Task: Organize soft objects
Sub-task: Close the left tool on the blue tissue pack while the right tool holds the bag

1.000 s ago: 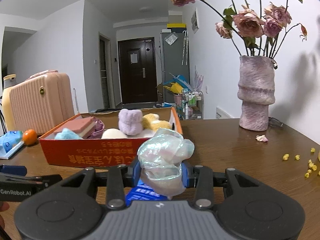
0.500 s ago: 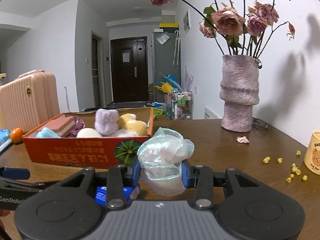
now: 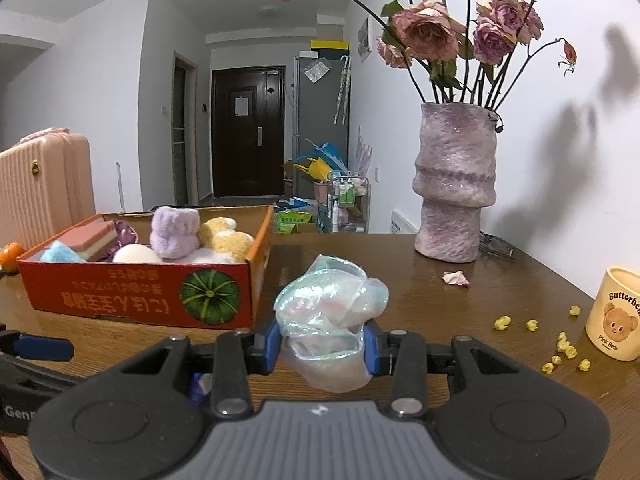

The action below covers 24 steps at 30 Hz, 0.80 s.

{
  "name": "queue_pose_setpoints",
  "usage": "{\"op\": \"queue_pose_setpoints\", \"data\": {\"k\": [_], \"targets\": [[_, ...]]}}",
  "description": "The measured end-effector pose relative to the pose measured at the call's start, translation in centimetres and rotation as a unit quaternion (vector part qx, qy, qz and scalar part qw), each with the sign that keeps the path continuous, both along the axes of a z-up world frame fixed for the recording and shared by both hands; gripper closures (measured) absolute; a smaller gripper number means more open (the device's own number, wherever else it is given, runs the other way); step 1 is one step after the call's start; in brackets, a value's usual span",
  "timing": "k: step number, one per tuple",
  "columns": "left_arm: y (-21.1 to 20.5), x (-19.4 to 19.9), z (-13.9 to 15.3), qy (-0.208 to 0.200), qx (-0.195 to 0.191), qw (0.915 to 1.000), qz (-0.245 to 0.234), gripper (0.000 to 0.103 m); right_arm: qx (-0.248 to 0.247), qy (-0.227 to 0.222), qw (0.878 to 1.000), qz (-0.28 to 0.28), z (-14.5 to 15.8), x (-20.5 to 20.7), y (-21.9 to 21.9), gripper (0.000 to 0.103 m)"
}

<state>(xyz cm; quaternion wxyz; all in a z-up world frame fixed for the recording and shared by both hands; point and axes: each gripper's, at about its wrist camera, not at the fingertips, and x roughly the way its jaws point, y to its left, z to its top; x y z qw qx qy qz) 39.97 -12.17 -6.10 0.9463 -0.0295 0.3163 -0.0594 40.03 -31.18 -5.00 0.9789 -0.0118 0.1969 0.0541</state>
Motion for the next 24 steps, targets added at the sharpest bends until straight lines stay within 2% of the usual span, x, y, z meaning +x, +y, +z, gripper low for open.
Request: {"op": "queue_pose_setpoints", "data": {"k": [6, 12, 20, 21, 24], "targets": [[-1.5, 1.2, -0.6, 0.024, -0.001, 0.9996, -0.014, 0.0, -0.001, 0.008, 1.0, -0.006, -0.3, 0.6, -1.1, 0.064], [-2.7, 2.4, -1.3, 0.049, 0.018, 0.9986, -0.012, 0.0, 0.0, 0.021, 1.0, -0.006, -0.9, 1.1, -1.0, 0.064], [-3.5, 2.9, -1.6, 0.052, 0.025, 0.9982, -0.016, 0.0, 0.004, 0.023, 1.0, -0.008, -1.1, 1.1, -1.1, 0.064], [-3.6, 2.9, -1.6, 0.051, 0.025, 0.9982, -0.018, 0.001, 0.004, 0.024, 1.0, -0.008, -1.1, 1.2, -1.0, 0.064], [-4.0, 2.9, -1.6, 0.047, 0.037, 0.998, -0.021, 0.019, 0.005, 0.022, 1.0, -0.009, -1.1, 1.2, -1.0, 0.064]]}}
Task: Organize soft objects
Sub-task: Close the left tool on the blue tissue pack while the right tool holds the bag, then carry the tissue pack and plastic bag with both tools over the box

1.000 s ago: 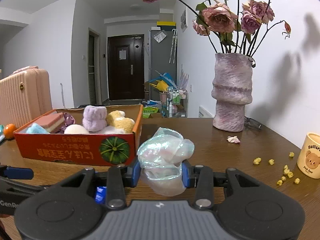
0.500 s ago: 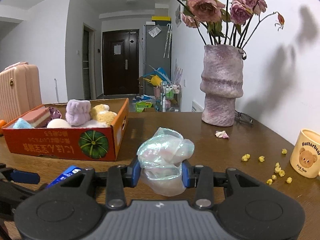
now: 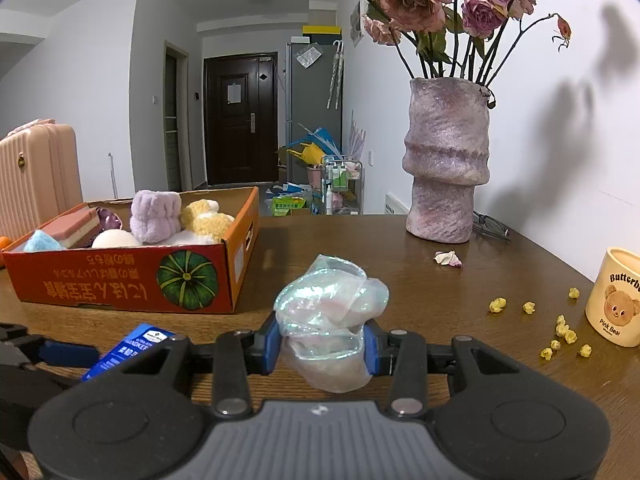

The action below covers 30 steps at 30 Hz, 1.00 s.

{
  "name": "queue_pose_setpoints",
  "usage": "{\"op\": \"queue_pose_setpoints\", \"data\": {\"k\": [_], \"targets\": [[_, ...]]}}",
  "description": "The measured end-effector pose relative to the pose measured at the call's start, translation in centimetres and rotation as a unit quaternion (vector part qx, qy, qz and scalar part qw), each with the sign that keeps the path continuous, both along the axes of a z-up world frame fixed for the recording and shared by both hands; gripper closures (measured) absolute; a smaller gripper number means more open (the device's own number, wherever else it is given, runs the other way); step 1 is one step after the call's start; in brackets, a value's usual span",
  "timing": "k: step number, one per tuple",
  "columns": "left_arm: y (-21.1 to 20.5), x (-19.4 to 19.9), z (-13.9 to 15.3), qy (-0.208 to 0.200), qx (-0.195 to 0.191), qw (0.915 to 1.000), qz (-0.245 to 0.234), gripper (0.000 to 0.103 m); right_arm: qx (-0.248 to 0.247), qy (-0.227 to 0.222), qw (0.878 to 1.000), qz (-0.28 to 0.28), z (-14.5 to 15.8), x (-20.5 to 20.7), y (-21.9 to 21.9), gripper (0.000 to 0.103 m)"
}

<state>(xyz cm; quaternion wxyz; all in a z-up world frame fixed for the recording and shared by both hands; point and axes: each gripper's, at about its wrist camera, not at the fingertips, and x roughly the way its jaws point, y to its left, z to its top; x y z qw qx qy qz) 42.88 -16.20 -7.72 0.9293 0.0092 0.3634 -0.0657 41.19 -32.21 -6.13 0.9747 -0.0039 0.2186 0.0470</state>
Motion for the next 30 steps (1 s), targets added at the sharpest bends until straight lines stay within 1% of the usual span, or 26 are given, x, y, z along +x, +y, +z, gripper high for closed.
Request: {"op": "queue_pose_setpoints", "data": {"k": [1, 2, 3, 4, 5, 9, 14, 18, 30], "targets": [[-0.2, 0.0, 0.0, -0.002, 0.006, 1.0, -0.001, 0.027, 0.001, -0.001, 1.0, 0.0, 0.0, 0.0, 0.0, 0.064], [-0.4, -0.1, 0.0, -0.007, 0.016, 0.9999, -0.001, 0.032, 0.002, -0.001, 1.0, -0.001, 0.0, -0.1, 0.0, 0.064], [-0.5, -0.2, 0.0, -0.011, 0.019, 0.9998, -0.002, 0.043, 0.003, -0.002, 1.0, -0.003, 0.0, 0.0, 0.0, 0.064], [-0.5, -0.3, 0.0, -0.015, 0.018, 0.9997, -0.005, 0.048, 0.004, -0.003, 1.0, -0.004, 0.0, -0.1, 0.0, 0.064], [-0.5, -0.4, 0.1, -0.018, 0.016, 0.9997, -0.009, 0.05, 0.006, -0.003, 1.0, -0.005, 0.0, -0.1, 0.1, 0.064], [-0.5, -0.5, 0.1, -0.024, 0.019, 0.9995, -0.012, 0.051, 0.015, -0.005, 1.0, -0.005, 0.0, -0.3, 0.5, 0.064], [-0.1, -0.5, 0.3, -0.026, 0.016, 0.9995, 0.0, 0.051, 0.022, -0.011, 1.0, -0.002, 0.1, -0.5, 1.5, 0.064], [0.5, -0.7, 0.6, -0.037, 0.013, 0.9992, 0.011, 0.051, 0.027, -0.021, 0.999, -0.005, 0.2, -0.8, 2.2, 0.064], [3.4, -2.5, 2.6, -0.093, 0.001, 0.9942, 0.054, 0.051, 0.053, -0.059, 0.997, -0.012, 0.9, -1.5, 4.2, 0.064]]}}
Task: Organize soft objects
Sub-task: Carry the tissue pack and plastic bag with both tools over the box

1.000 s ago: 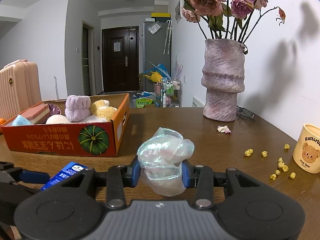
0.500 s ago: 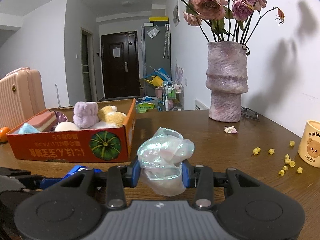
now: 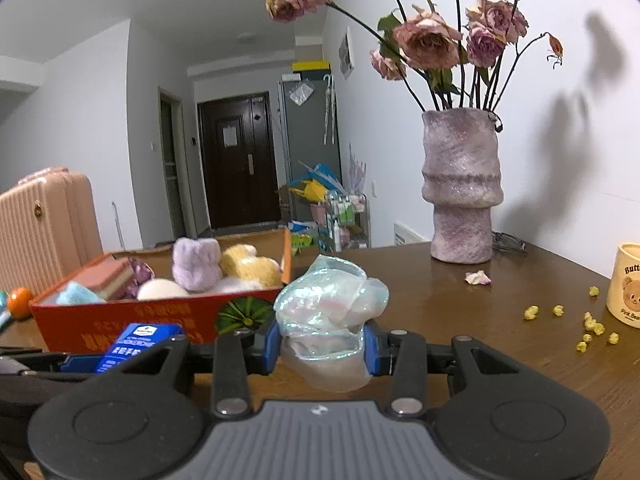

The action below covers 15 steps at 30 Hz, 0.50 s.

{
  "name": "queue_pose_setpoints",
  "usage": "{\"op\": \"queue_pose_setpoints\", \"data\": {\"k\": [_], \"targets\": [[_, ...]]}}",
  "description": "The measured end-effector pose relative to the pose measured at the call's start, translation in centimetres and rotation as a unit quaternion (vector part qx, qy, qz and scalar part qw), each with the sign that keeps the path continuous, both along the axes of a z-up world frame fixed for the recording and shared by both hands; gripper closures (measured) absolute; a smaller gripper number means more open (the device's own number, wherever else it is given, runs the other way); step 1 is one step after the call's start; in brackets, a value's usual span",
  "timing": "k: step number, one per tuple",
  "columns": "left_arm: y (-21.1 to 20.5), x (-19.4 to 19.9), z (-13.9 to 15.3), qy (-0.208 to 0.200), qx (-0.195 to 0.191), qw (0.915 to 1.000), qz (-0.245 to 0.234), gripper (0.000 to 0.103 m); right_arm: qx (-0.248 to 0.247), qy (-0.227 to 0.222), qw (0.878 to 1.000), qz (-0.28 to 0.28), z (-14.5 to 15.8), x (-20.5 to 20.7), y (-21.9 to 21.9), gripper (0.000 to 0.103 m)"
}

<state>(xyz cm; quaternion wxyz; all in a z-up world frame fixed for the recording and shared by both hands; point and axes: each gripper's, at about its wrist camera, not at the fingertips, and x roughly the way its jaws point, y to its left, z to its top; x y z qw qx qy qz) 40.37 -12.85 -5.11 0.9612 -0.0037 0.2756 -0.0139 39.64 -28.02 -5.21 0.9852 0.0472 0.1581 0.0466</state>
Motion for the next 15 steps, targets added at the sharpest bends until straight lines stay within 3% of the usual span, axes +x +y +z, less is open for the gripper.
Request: {"op": "queue_pose_setpoints", "data": {"k": [15], "targets": [[3.9, -1.3, 2.9, -0.061, -0.024, 0.9971, 0.038, 0.051, -0.001, -0.046, 0.999, 0.01, 0.7, 0.3, 3.6, 0.064]]}}
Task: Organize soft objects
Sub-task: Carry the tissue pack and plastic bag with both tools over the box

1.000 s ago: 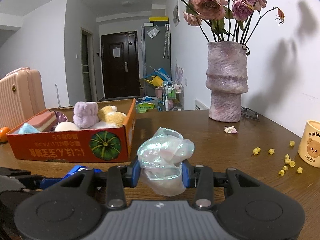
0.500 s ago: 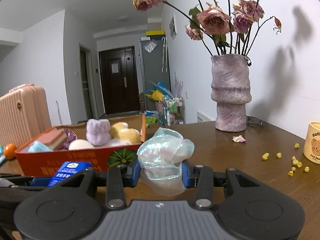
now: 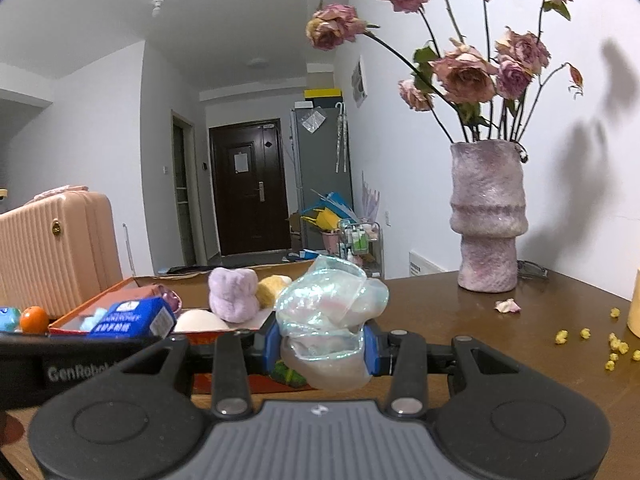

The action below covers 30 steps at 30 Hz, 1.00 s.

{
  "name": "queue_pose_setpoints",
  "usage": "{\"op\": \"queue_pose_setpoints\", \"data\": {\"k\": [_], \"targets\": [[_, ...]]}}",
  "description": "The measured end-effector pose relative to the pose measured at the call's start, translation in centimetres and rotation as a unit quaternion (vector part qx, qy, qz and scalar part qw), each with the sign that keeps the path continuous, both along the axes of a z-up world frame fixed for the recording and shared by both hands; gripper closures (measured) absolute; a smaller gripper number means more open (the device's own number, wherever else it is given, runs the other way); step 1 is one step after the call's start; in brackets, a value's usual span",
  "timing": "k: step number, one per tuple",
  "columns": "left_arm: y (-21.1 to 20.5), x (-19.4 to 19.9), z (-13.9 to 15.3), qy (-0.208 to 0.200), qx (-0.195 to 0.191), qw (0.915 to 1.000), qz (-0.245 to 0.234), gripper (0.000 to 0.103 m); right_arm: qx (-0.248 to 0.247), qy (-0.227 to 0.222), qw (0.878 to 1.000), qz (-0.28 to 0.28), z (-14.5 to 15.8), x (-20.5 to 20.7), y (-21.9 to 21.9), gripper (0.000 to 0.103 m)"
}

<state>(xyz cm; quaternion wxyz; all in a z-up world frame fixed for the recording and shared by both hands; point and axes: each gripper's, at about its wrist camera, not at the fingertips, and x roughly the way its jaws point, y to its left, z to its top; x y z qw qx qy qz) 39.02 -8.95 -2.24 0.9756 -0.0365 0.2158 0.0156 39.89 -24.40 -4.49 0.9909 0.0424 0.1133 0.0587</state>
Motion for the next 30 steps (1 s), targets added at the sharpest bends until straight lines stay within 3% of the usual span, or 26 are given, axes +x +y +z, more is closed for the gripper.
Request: {"op": "queue_pose_setpoints", "data": {"k": [11, 30], "targets": [[1.6, 1.1, 1.4, -0.034, -0.003, 0.9994, 0.012, 0.051, 0.0, -0.01, 1.0, 0.012, 0.1, 1.8, 2.2, 0.064], [3.9, 6.1, 1.5, -0.049, -0.001, 0.9983, 0.031, 0.051, -0.015, -0.009, 0.999, 0.027, -0.2, 7.8, 4.2, 0.063]]}}
